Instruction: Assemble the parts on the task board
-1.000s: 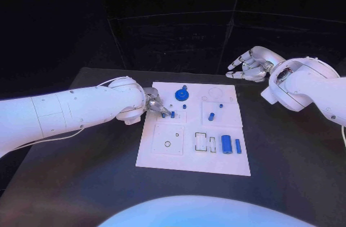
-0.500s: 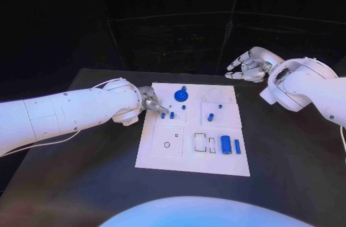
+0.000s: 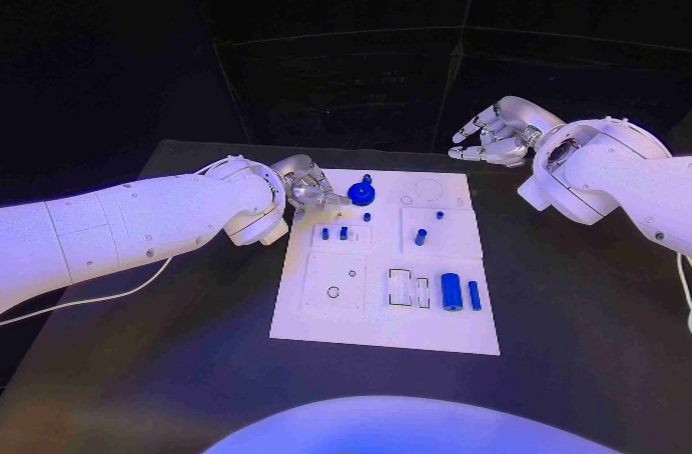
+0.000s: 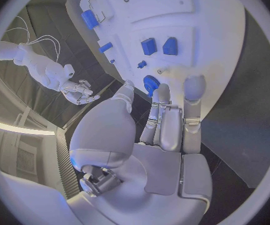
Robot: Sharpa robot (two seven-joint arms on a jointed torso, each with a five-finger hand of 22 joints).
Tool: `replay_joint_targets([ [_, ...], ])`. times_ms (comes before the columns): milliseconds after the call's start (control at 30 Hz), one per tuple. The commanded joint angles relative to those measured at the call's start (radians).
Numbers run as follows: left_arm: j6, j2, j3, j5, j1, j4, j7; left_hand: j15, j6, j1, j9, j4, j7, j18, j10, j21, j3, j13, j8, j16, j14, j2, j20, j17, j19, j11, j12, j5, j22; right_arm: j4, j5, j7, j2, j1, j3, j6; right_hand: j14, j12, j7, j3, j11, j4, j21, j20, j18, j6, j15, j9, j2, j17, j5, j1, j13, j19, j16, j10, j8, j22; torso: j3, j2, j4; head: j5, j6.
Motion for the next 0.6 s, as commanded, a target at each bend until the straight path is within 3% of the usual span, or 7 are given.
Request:
replay_joint_targets([
  [33, -0.009, 0.017, 0.000, 0.020, 0.003, -0.017, 0.163, 0.024, -0.015, 0.093, -0.032, -0.037, 0.023, 0.023, -0.080, -0.186, 0.018, -0.040, -0.024, -0.189, -0.142, 0.026, 0.021, -0.168, -0.119, 0.024, -0.051, -0.001, -0.147, 0.000, -0.003, 0.007, 0.002, 0.002, 0.001, 0.002, 0.055, 0.001, 0.002, 0.000, -0.001, 0.008, -0.005, -0.001, 0.019, -0.007, -0.005, -0.001, 0.000, 0.041, 0.003, 0.007, -0.001, -0.006, -0.007, -0.008, 0.003, -0.001, 0.0001, 0.000, 0.0000, -0.004, 0.004],
  [100, 0.001, 0.039, 0.000, -0.085, 0.003, -0.038, 0.233, 0.039, -0.009, 0.159, -0.063, -0.061, 0.024, 0.029, -0.105, -0.232, 0.034, -0.082, -0.039, -0.270, -0.223, 0.038, 0.034, -0.258, -0.157, 0.032, -0.080, -0.001, -0.173, 0.000, -0.003, 0.007, 0.003, 0.002, 0.001, 0.002, 0.055, 0.001, 0.002, 0.000, -0.001, 0.009, -0.005, -0.001, 0.019, -0.007, -0.005, -0.001, 0.000, 0.041, 0.003, 0.007, -0.001, -0.006, -0.007, -0.008, 0.003, -0.001, 0.0000, 0.001, -0.0007, -0.006, 0.011],
  [200, 0.008, 0.062, -0.001, -0.176, 0.004, -0.057, 0.283, 0.036, -0.009, 0.218, -0.091, -0.090, 0.020, 0.034, -0.116, -0.248, 0.048, -0.118, -0.059, -0.288, -0.245, 0.032, 0.038, -0.289, -0.160, 0.032, -0.106, 0.000, -0.184, 0.000, -0.003, 0.007, 0.003, 0.002, 0.001, 0.003, 0.055, 0.001, 0.002, -0.001, -0.001, 0.009, -0.004, -0.001, 0.019, -0.007, -0.005, -0.001, 0.001, 0.041, 0.003, 0.006, -0.001, -0.006, -0.006, -0.008, 0.003, -0.001, -0.0012, 0.002, -0.0026, -0.009, 0.012],
  [367, 0.054, 0.106, -0.001, -0.327, 0.004, -0.094, 0.329, 0.043, 0.009, 0.307, -0.165, -0.134, 0.025, 0.035, -0.137, -0.285, 0.097, -0.247, -0.116, -0.391, -0.327, 0.029, 0.044, -0.430, -0.163, 0.044, -0.222, 0.002, -0.209, -0.001, -0.003, 0.007, 0.005, 0.002, 0.001, 0.004, 0.055, 0.001, 0.002, -0.001, -0.001, 0.009, -0.004, -0.001, 0.019, -0.007, -0.005, -0.001, 0.001, 0.041, 0.003, 0.006, 0.000, -0.005, -0.007, -0.007, 0.003, -0.001, 0.0003, 0.001, -0.0044, -0.011, 0.015],
  [433, 0.076, 0.123, -0.001, -0.376, 0.004, -0.109, 0.332, 0.050, 0.026, 0.314, -0.198, -0.142, 0.022, 0.038, -0.126, -0.286, 0.112, -0.305, -0.143, -0.382, -0.302, 0.022, 0.041, -0.444, -0.145, 0.045, -0.269, 0.001, -0.213, -0.001, -0.003, 0.007, 0.005, 0.002, 0.001, 0.004, 0.055, 0.001, 0.002, -0.001, -0.001, 0.009, -0.004, -0.001, 0.019, -0.007, -0.005, -0.001, 0.001, 0.041, 0.003, 0.006, 0.000, -0.005, -0.007, -0.007, 0.003, -0.001, 0.0001, 0.002, -0.0038, -0.011, 0.016],
  [500, 0.103, 0.139, -0.001, -0.421, 0.004, -0.123, 0.326, 0.042, 0.032, 0.311, -0.220, -0.146, 0.012, 0.037, -0.130, -0.284, 0.114, -0.342, -0.163, -0.349, -0.266, 0.009, 0.042, -0.425, -0.128, 0.044, -0.297, 0.001, -0.214, -0.001, -0.003, 0.007, 0.006, 0.002, 0.001, 0.005, 0.055, 0.001, 0.002, -0.001, -0.001, 0.009, -0.004, -0.001, 0.019, -0.007, -0.005, -0.001, 0.001, 0.041, 0.003, 0.006, 0.000, -0.005, -0.007, -0.007, 0.003, -0.001, 0.0000, 0.002, -0.0043, -0.010, 0.018],
  [600, 0.146, 0.163, 0.000, -0.485, 0.004, -0.145, 0.313, 0.029, 0.042, 0.294, -0.245, -0.141, -0.001, 0.037, -0.136, -0.267, 0.106, -0.379, -0.188, -0.243, -0.172, -0.005, 0.034, -0.334, -0.080, 0.039, -0.323, 0.000, -0.210, -0.002, -0.003, 0.007, 0.008, 0.002, 0.001, 0.005, 0.055, 0.001, 0.002, -0.001, -0.001, 0.009, -0.004, -0.001, 0.019, -0.007, -0.005, -0.001, 0.001, 0.041, 0.003, 0.006, 0.000, -0.005, -0.007, -0.007, 0.003, -0.001, -0.0002, 0.002, -0.0048, -0.010, 0.018],
])
